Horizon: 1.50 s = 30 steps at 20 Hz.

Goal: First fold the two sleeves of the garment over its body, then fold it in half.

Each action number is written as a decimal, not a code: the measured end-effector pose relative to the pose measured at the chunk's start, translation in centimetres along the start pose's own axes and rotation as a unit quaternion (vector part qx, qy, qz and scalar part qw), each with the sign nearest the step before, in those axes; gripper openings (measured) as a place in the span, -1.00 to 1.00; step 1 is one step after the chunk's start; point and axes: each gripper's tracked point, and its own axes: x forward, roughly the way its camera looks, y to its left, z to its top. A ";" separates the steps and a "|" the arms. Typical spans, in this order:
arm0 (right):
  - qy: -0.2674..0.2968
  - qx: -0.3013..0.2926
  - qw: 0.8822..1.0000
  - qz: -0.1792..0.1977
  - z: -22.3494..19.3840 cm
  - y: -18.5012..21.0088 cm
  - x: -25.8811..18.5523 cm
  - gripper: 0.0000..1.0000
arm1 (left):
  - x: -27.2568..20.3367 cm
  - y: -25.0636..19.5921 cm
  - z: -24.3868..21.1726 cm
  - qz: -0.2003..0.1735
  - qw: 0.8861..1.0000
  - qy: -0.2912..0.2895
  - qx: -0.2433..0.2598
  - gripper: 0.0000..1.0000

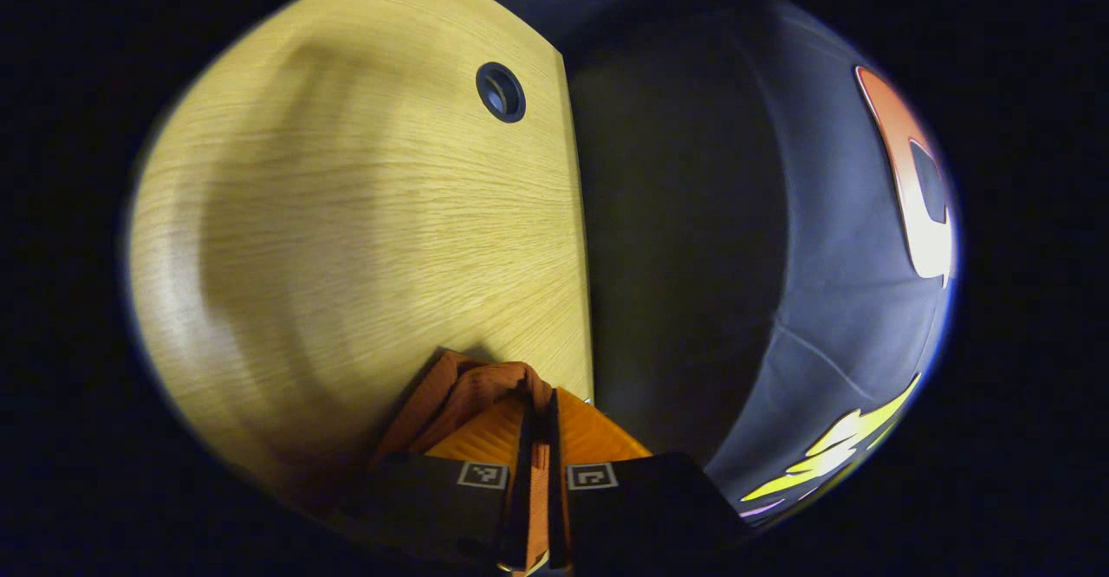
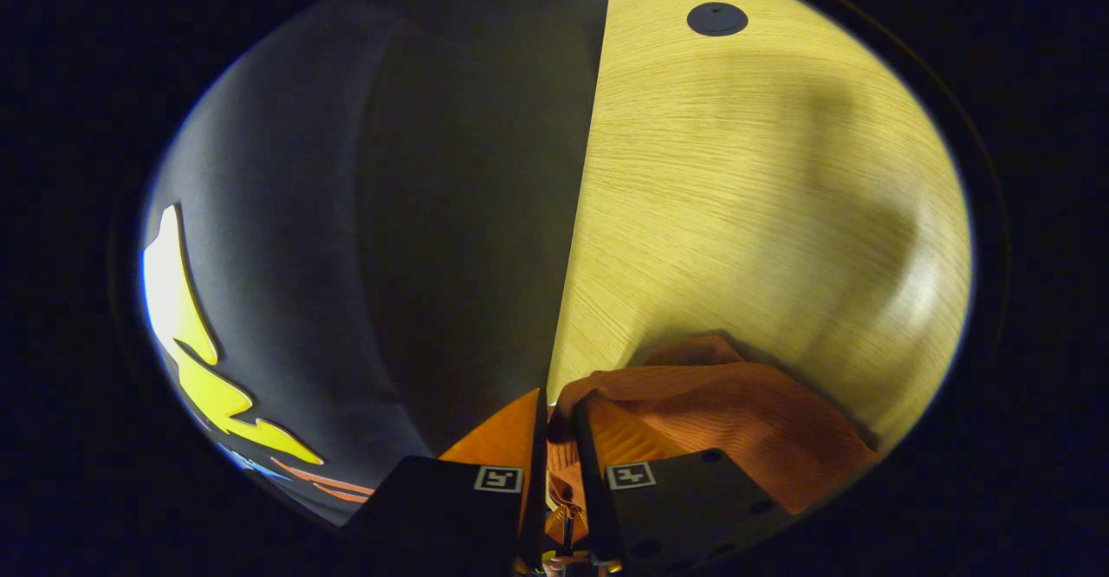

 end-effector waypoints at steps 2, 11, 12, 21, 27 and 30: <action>0.007 0.004 1.000 0.009 -0.2 0.5 -0.3 -0.44 | -1.3 -0.2 -1.1 -0.007 1.000 0.001 -0.008 -0.51; 0.024 -0.042 0.995 0.089 -0.8 7.0 -2.5 0.61 | -3.3 -3.0 2.8 -0.037 0.999 -0.024 -0.022 0.64; 0.027 -0.061 0.994 0.083 -1.0 7.0 -2.9 0.62 | -3.1 -4.1 2.4 -0.042 0.999 -0.031 -0.016 0.68; 0.001 -0.312 0.949 0.034 -5.2 9.6 -12.8 0.90 | -11.6 -10.8 1.5 -0.027 0.984 -0.051 0.170 0.89; -0.058 -0.492 0.868 0.035 -8.2 14.2 -22.6 0.91 | -24.2 -17.3 0.1 -0.005 0.903 -0.133 0.409 0.89; -0.127 -0.559 0.819 0.032 -8.7 15.7 -28.5 0.92 | -29.5 -17.7 -2.1 0.022 0.852 -0.155 0.499 0.89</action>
